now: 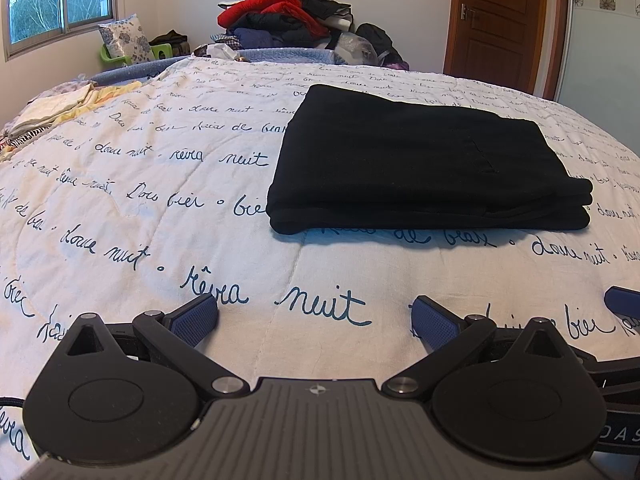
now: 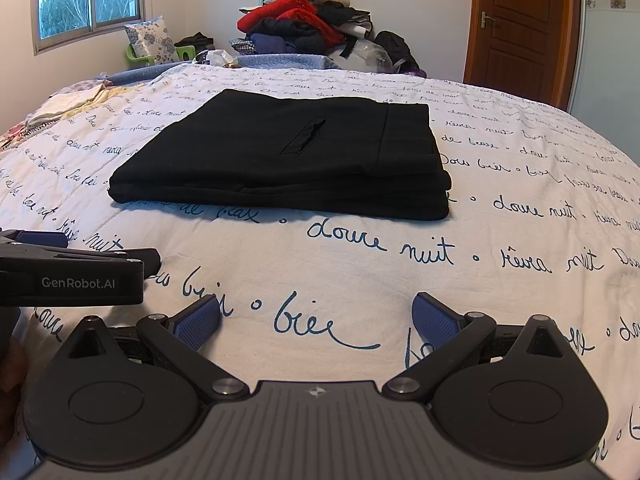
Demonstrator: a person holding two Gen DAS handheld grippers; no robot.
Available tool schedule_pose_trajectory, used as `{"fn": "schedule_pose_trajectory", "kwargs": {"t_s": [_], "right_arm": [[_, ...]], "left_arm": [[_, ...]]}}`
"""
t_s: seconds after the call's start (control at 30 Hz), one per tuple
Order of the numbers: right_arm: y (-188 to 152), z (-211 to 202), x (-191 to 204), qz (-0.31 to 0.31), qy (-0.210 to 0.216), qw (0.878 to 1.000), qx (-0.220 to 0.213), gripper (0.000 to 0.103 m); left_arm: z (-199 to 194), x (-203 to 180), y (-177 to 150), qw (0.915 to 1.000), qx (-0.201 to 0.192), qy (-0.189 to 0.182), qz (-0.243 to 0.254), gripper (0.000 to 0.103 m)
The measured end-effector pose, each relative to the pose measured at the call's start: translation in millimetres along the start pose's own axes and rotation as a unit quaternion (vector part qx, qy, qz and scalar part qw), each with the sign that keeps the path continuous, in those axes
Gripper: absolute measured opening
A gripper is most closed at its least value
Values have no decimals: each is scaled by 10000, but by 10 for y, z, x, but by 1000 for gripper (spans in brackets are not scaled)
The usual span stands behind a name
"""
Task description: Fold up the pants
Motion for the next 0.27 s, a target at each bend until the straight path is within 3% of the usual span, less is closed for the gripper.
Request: {"fn": "schedule_pose_trajectory", "kwargs": {"t_s": [0.27], "right_arm": [[0,3,1,8,10,10000,12,103]], "left_arm": [[0,2,11,10000,-14,-68,-23,103]]}}
Point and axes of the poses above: each gripper's, at about its wrist camera, not at the fingertips, and z roughly the way its jaws point, x to its left, y to its top, the point moved 5 cm from there along z, roughly the way its jaws point, and after that the axes turned 4 degrees about x, right-handed, at the moved point
